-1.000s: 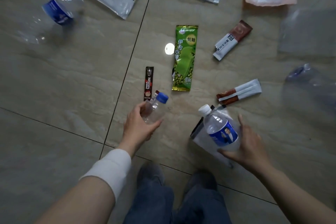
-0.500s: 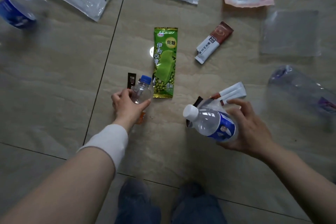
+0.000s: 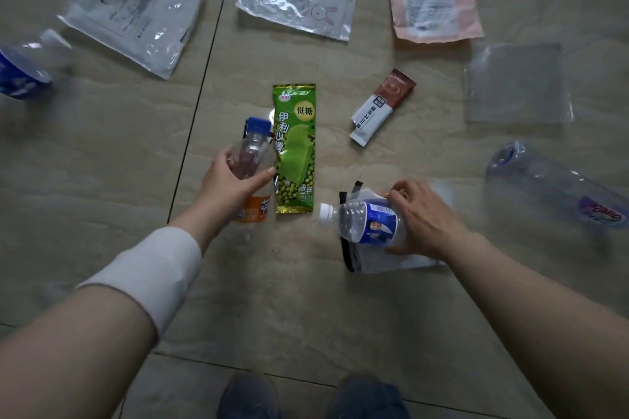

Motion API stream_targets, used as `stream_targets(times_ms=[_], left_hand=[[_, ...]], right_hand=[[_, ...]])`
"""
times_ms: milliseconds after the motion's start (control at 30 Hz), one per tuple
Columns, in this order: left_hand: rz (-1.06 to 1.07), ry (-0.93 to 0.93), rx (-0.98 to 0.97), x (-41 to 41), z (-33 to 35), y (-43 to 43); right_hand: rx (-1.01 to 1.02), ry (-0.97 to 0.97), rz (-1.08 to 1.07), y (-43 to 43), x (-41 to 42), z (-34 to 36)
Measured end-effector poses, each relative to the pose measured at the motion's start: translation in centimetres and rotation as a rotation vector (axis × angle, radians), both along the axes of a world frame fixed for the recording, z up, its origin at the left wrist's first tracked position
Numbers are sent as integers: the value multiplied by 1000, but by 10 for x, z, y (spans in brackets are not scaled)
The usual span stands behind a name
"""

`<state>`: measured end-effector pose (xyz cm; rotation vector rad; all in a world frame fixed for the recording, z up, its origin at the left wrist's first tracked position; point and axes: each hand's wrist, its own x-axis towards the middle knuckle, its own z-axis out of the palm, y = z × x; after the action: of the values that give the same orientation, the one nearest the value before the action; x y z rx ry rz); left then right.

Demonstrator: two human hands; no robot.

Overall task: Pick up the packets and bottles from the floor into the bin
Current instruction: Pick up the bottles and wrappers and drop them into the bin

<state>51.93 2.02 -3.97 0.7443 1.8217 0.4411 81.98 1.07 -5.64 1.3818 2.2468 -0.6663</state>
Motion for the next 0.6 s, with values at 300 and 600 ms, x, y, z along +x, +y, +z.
stream_targets(times_ms=[300, 600], left_hand=[[-199, 197, -170, 56, -12, 48], [-177, 336, -33, 82, -39, 45]], right_hand=[[86, -5, -153, -36, 7, 4], [165, 98, -275, -41, 9, -12]])
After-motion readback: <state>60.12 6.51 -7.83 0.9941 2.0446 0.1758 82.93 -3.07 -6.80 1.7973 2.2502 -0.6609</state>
